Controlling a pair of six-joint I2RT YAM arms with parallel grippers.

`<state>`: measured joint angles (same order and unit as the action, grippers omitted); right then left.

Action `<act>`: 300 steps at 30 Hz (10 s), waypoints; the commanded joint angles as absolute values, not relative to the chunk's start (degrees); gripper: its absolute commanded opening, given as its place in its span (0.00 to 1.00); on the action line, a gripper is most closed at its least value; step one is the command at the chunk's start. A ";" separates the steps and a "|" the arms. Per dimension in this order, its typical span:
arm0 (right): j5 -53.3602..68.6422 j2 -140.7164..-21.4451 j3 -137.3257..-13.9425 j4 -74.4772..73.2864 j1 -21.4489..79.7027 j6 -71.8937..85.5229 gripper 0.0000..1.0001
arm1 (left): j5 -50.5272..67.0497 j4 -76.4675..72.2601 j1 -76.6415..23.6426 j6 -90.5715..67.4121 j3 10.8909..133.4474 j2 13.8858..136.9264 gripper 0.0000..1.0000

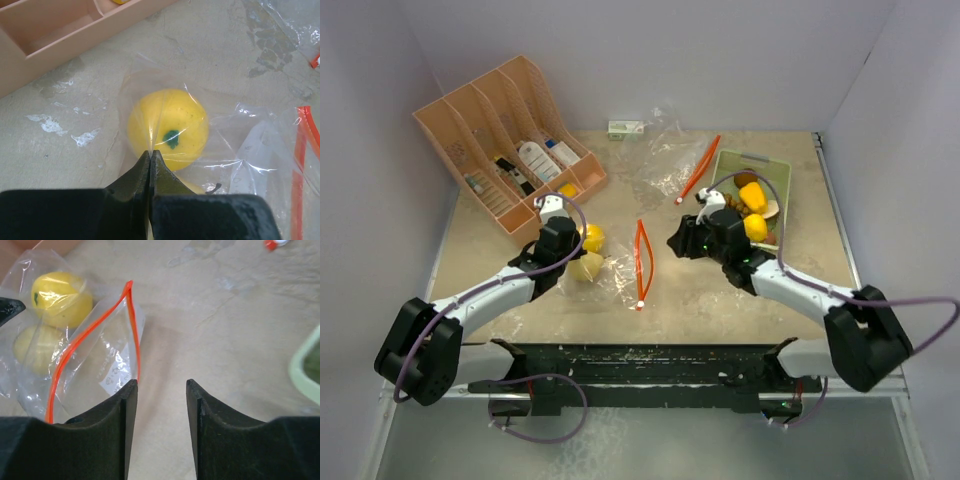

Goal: Open the zip-top bag and remove the fake food
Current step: Pick up the fake fruit from the zipper food storage bag, then place the fake fruit in the bin, then pick up the fake fruit from the zipper food storage bag.

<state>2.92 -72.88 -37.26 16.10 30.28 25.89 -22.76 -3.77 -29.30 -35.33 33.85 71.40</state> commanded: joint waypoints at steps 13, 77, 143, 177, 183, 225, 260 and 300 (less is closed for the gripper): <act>13.63 -97.59 -42.99 51.49 41.42 37.45 0.36 | -16.35 -6.57 -30.07 -34.75 35.91 66.26 0.00; 2.63 -65.43 -22.84 33.92 44.58 39.56 0.10 | -20.83 -9.32 -30.50 -35.58 32.75 70.92 0.00; 27.54 -106.00 -32.11 70.77 44.75 47.30 0.52 | -23.71 -5.58 -29.18 -33.37 29.22 70.98 0.00; 33.50 -112.33 -34.37 76.75 45.17 49.19 0.16 | -23.59 -5.43 -28.83 -33.44 29.12 70.33 0.00; 32.01 -110.22 -33.22 76.07 45.18 49.35 0.00 | -23.71 -5.45 -28.35 -33.74 28.85 69.72 0.00; 6.37 -61.73 -46.89 7.63 12.34 25.48 0.00 | -20.24 -8.27 -28.13 -33.80 28.24 71.75 0.00; 17.89 -77.37 -46.12 28.95 12.92 21.86 0.44 | -20.11 -8.92 -26.85 -33.73 27.92 71.36 0.00; 13.93 -106.45 -44.34 56.82 44.16 30.77 0.32 | -28.91 -11.91 -33.66 -30.32 25.66 62.85 0.00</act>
